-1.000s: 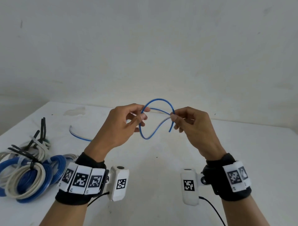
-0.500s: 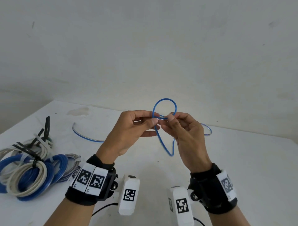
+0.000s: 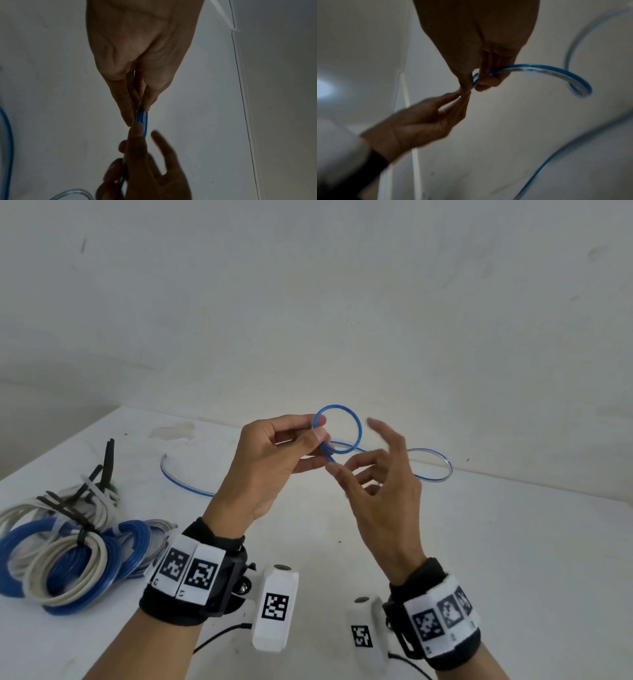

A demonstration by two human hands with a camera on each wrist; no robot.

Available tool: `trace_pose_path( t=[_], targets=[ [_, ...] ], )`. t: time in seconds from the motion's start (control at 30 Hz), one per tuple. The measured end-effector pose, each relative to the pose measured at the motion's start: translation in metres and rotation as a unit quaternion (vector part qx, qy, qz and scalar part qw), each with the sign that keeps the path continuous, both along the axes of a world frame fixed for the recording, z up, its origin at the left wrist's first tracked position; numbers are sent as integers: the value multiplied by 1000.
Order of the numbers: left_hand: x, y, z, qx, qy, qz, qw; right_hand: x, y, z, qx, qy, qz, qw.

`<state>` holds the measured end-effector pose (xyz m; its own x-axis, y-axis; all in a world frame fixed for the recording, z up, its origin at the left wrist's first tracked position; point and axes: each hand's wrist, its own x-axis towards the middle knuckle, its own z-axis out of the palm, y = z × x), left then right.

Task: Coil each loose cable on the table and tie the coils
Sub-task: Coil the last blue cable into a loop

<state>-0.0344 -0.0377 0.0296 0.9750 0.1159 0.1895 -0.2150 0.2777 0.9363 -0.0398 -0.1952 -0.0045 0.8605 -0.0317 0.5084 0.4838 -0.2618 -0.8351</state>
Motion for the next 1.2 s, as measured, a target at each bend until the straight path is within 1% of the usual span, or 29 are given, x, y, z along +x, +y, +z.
trace_pose_path(
  t=[0.03, 0.07, 0.1, 0.13, 0.27, 0.33, 0.43, 0.57, 0.67, 0.7, 0.73, 0.77, 0.8, 0.83, 0.87, 0.9, 0.97, 1.0, 1.03, 1.1, 1.2],
  targets=[
    [-1, 0, 1, -7, 5, -1, 1000, 0, 1, -2, -68, -73, -30, 995],
    [-2, -1, 2, -14, 10, -2, 1000, 0, 2, -4, -125, -128, -47, 983],
    [-2, -1, 3, -19, 13, 0, 1000, 1, 2, -6, -162, -154, -59, 973],
    [-3, -2, 4, -21, 15, 3, 1000, 2, 2, -7, -173, -156, -66, 970],
    [-2, 0, 6, -34, 38, 13, 999, 8, -5, -6, -178, -167, -66, 967],
    [-2, 0, 8, -72, 65, -3, 995, 8, -8, -2, -163, -176, -55, 969],
    [-3, -2, 9, -170, 114, -44, 978, 8, -8, 2, -130, -218, -59, 966],
    [-2, -2, 9, -221, 149, -75, 961, 7, -9, 2, -108, -260, -68, 957],
    [-2, 0, 10, -275, 169, -93, 942, 8, -13, 3, -124, -262, -54, 955],
    [-3, 0, 11, -280, 172, -102, 939, 8, -14, 5, -119, -253, -51, 959],
    [-4, 0, 12, -261, 178, -111, 942, 7, -15, 7, -104, -235, -47, 965],
    [-4, -1, 12, -202, 185, -112, 955, 7, -17, 9, -80, -206, -39, 975],
    [-5, -1, 10, -106, 188, -106, 971, 7, -20, 12, -54, -169, -28, 984],
    [-5, -1, 7, 5, 180, -96, 979, 7, -23, 16, -33, -135, -17, 990],
    [-4, -1, 3, 106, 159, -81, 978, 7, -28, 19, -25, -107, -8, 994],
    [-4, -2, 0, 187, 123, -60, 973, 8, -34, 23, -31, -84, 2, 996],
    [-4, -1, -5, 300, 18, -27, 953, 8, -44, 29, -70, -35, 38, 996],
    [-5, -1, -6, 335, -25, -32, 941, 8, -47, 31, -90, -14, 59, 994],
    [-6, -1, -4, 357, -47, -44, 932, 7, -50, 33, -106, 1, 74, 992],
    [-9, -1, 0, 367, -40, -72, 927, 6, -53, 35, -123, 15, 90, 988],
    [-12, 4, 3, 386, -20, -89, 918, 3, -53, 36, -147, 23, 110, 983]
  ],
)
